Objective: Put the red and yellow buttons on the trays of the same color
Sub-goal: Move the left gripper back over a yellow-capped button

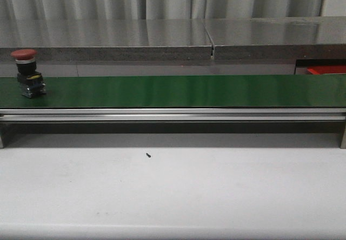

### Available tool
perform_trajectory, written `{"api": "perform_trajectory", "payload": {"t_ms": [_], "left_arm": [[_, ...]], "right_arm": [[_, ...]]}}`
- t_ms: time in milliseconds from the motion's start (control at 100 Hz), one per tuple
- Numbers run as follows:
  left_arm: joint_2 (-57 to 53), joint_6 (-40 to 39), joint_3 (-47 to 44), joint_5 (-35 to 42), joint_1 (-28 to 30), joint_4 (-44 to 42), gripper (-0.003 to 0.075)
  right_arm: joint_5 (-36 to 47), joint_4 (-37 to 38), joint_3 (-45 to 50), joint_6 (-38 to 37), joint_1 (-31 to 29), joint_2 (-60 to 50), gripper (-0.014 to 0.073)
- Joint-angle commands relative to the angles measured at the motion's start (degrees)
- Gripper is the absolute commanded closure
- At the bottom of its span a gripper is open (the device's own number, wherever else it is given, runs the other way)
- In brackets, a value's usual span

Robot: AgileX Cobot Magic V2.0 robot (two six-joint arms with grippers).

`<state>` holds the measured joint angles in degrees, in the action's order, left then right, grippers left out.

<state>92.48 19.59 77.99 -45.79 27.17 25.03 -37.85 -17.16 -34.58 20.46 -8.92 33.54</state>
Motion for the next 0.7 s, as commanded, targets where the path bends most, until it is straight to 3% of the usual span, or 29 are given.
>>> {"api": "perform_trajectory", "payload": {"t_ms": [0,350,690], "left_arm": [[-1.3,-1.9,1.4,1.9,1.7,-1.3,0.0059],[6.6,-3.2,1.5,8.1,4.0,-4.1,0.0059],[15.3,-5.4,6.1,9.5,4.0,-7.4,0.0059]], "right_arm": [[3.6,-1.0,-1.4,0.4,0.0,-0.1,0.0662],[3.6,-1.0,-1.4,0.4,0.0,-0.1,0.0662],[3.6,-1.0,-1.4,0.4,0.0,-0.1,0.0662]]}}
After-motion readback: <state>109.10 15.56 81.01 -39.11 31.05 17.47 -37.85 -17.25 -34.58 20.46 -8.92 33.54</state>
